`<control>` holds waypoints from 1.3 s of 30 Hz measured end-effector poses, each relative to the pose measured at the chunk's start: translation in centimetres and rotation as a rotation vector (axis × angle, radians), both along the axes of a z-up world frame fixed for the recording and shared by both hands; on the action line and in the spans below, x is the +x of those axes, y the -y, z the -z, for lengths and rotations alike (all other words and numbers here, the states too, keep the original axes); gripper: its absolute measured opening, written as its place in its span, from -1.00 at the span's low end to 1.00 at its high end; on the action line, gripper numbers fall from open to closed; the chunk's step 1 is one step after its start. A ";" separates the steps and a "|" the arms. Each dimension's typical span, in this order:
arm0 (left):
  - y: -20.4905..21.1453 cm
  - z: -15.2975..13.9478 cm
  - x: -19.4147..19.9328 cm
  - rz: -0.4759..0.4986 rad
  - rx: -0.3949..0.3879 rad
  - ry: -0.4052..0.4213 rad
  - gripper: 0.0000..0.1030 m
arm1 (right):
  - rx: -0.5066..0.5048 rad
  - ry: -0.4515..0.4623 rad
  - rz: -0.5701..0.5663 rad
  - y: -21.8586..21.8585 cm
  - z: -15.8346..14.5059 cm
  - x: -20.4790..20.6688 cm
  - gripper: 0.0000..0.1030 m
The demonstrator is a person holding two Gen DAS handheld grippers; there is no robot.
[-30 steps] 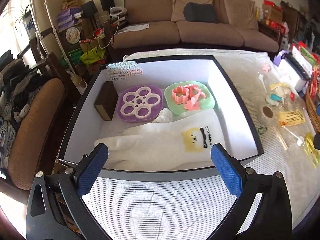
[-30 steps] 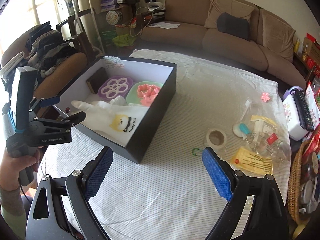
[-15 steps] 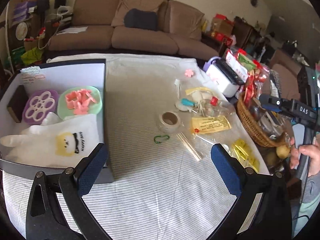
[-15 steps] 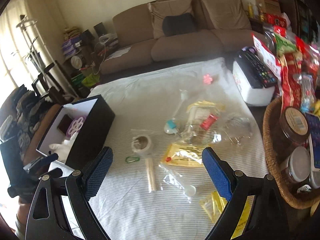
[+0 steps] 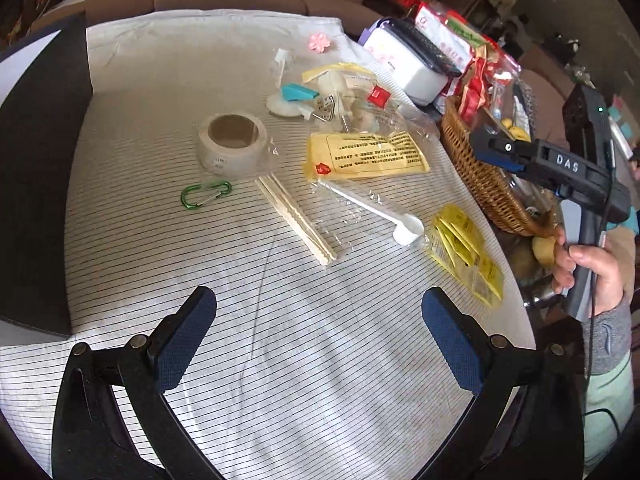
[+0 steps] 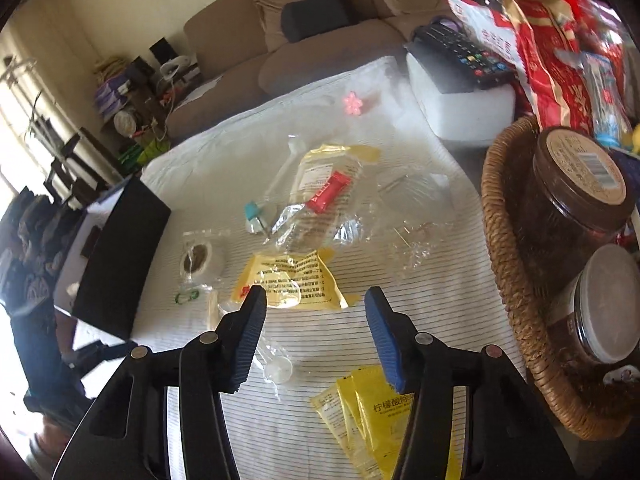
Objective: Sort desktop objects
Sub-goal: 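Grasp the clear bag holding a white spoon with the right gripper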
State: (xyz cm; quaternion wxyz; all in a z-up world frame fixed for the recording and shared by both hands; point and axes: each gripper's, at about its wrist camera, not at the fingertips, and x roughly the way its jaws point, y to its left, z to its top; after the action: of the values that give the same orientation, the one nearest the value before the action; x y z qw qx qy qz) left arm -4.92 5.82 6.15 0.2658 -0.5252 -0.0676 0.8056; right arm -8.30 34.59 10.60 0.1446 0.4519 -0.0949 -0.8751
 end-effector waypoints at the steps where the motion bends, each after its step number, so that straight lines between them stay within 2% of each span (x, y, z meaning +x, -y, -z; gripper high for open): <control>1: 0.2 0.1 -0.1 -0.008 0.001 0.006 1.00 | 0.021 0.012 -0.045 1.0 0.5 0.1 0.06; 3: 0.5 0.3 -0.4 -0.024 0.007 0.012 1.00 | 0.049 0.038 -0.128 3.2 1.9 0.1 0.05; 6: 1.2 0.6 -0.7 -0.046 0.026 0.033 1.00 | 0.168 0.102 -0.206 6.2 4.7 0.1 0.05; 11: 1.9 1.0 -1.1 -0.054 0.058 0.058 1.00 | 0.217 0.163 -0.269 8.6 7.5 0.2 0.05; 12: 2.0 1.0 -1.1 -0.054 0.067 0.064 1.00 | 0.235 0.166 -0.273 8.9 7.8 0.3 -0.06; 13: 2.1 1.0 -1.2 -0.055 0.075 0.069 1.00 | 0.249 0.155 -0.272 9.2 7.8 0.4 -0.42; 17: 2.8 0.7 -1.4 -0.072 0.136 0.088 1.00 | 0.070 0.161 -0.239 8.8 6.3 0.5 -0.50; 20: 4.0 0.7 -1.9 -0.098 0.260 0.132 1.00 | -0.209 0.196 -0.215 7.4 5.2 0.6 -0.50; 21: 4.4 0.7 -2.0 -0.108 0.306 0.145 1.00 | -0.273 0.199 -0.224 7.4 4.8 0.7 -0.50; 25: 6.1 0.3 -2.5 -0.142 0.453 0.154 1.00 | -0.375 0.209 -0.329 9.3 4.0 2.1 -0.50; 27: 6.6 0.0 -2.8 -0.145 0.484 0.146 0.99 | -0.395 0.229 -0.365 10.5 4.2 2.8 -0.50; 31: 6.5 0.0 -2.9 -0.153 0.507 0.150 0.92 | -0.352 0.229 -0.428 13.2 3.8 4.1 -0.50; 32: 6.4 0.1 -3.0 -0.154 0.504 0.152 0.69 | -0.352 0.224 -0.448 13.6 3.6 4.3 -0.50; 33: 6.3 0.2 -3.1 -0.153 0.501 0.155 0.18 | -0.353 0.216 -0.464 13.9 3.4 4.7 -0.50; 34: 6.2 0.4 -3.1 -0.152 0.490 0.159 -0.14 | -0.354 0.211 -0.476 14.1 3.2 4.9 -0.50; 35: 6.0 0.6 -3.1 -0.152 0.475 0.160 -0.54 | -0.350 0.207 -0.484 14.3 3.2 5.1 -0.49; 39: 5.7 0.2 -2.8 -0.154 0.451 0.124 -0.67 | -0.322 0.212 -0.491 15.5 3.6 4.7 -0.43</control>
State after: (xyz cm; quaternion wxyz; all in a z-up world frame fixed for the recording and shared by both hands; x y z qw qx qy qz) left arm -7.72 0.13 5.91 0.3098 -0.4943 -0.3018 0.7541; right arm -3.56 19.07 7.05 0.4108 0.5214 -0.1347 -0.7357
